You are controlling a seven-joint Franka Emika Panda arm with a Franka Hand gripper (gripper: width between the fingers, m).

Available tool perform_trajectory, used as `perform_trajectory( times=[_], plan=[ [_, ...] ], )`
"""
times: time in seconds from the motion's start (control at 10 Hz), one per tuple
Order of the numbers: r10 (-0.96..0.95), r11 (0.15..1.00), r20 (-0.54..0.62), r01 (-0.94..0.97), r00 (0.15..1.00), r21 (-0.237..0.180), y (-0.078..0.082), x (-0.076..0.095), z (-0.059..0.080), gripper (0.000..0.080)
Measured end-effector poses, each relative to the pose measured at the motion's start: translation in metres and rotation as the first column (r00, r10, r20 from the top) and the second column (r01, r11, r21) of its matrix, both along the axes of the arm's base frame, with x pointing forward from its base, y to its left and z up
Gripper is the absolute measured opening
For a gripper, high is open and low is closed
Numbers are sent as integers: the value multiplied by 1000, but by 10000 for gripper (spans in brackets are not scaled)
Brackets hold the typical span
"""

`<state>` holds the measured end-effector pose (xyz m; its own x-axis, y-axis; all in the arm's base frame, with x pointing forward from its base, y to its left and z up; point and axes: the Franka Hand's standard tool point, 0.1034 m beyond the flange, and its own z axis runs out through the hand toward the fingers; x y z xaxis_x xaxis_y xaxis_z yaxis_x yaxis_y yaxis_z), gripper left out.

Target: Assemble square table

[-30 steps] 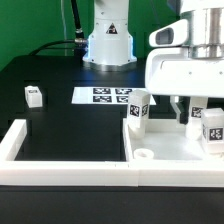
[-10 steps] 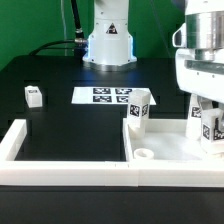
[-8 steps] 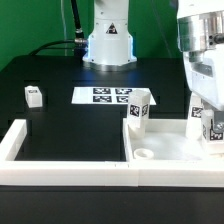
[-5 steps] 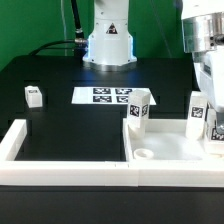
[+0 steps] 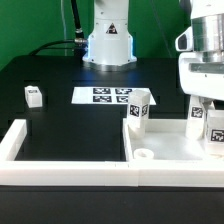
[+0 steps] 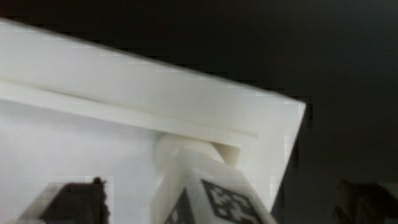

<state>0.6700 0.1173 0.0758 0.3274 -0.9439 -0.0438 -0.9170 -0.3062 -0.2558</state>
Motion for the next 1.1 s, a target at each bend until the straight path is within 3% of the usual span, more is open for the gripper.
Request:
perform_trajectory(
  times=[0.3,0.5,0.8,0.9,1.0,1.1],
  plan=[
    [228,972,16,-227,973,-67,-5,1,-1,648],
    [591,799,-11,-586,807,-133,-20,8,5,649],
    [565,819,-10,-562,825,-119,-22,9,3,619],
    [546,831,-10,-544,837,-114,-22,9,3,440],
    [474,876,-13,-473,880,-94,-22,8,3,440],
    [409,909,-19,-409,912,-80,-25,8,2,292]
  ],
)
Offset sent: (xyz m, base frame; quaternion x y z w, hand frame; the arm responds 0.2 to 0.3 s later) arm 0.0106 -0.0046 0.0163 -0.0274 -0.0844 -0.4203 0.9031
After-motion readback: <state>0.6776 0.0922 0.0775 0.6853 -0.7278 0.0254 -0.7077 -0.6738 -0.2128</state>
